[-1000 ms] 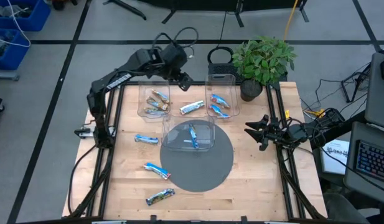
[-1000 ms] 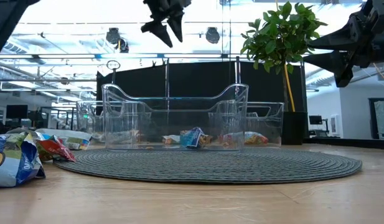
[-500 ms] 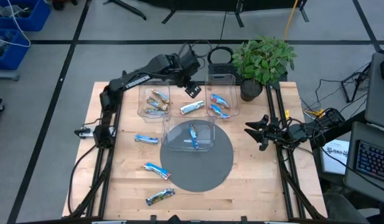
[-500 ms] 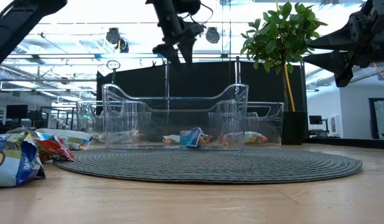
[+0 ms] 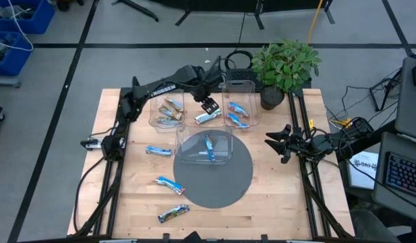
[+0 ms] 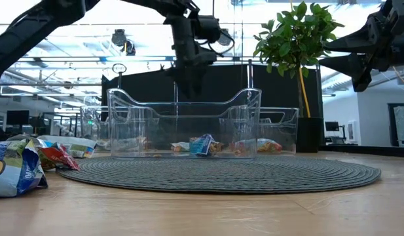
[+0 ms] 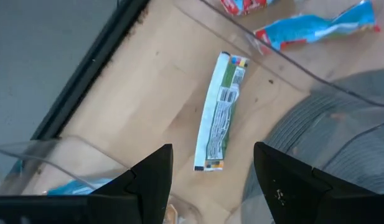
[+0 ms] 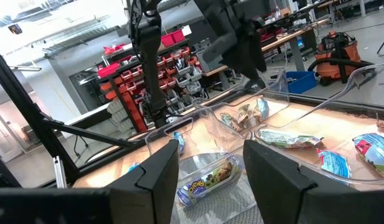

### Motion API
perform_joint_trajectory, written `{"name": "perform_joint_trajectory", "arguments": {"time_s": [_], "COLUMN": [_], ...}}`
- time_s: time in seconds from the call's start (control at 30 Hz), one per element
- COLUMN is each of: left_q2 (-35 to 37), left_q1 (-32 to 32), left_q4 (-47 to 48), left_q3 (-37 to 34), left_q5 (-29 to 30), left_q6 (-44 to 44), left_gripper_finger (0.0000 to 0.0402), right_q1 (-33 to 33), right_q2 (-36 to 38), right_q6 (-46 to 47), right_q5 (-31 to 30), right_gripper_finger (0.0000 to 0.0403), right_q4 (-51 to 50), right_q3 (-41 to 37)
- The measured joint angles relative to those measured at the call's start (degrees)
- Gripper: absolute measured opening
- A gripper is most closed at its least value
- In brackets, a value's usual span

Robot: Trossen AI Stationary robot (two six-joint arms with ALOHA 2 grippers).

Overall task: Pick and place Granola Bars by type
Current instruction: Put the yellow granola bar into the top left transparent bin

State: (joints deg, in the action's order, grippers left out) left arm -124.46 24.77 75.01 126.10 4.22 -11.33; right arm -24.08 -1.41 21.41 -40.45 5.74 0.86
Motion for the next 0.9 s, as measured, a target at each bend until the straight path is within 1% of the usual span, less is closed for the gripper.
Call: {"name": "perform_joint_trajectory", "arguments": {"time_s": [0.13,0.4,0.6,0.9], "left_q2": [-1.99,-4.49,-4.53,-4.37], "left_q1": [0.0,0.0,0.48,0.7], "left_q4": [0.15,0.24,-1.71,-8.23], "left_q3": [0.0,-0.38,-6.2,-14.08], "left_q5": [-1.69,-2.74,-2.71,-2.74], "left_q6": [1.16,2.75,3.77,5.22], "left_gripper_finger": [0.0227,0.0227,0.0227,0.0227], "right_q1": [-0.02,-0.01,-0.02,-0.02], "right_q2": [0.0,0.0,0.0,0.0], "right_q6": [-0.02,-0.02,0.0,0.0], "right_q5": [0.02,0.0,0.0,0.0], "right_gripper_finger": [0.0171,0.0171,0.0171,0.0171], "right_q4": [0.0,0.0,0.02,0.0], "right_q3": [0.0,-0.01,0.0,0.0]}}
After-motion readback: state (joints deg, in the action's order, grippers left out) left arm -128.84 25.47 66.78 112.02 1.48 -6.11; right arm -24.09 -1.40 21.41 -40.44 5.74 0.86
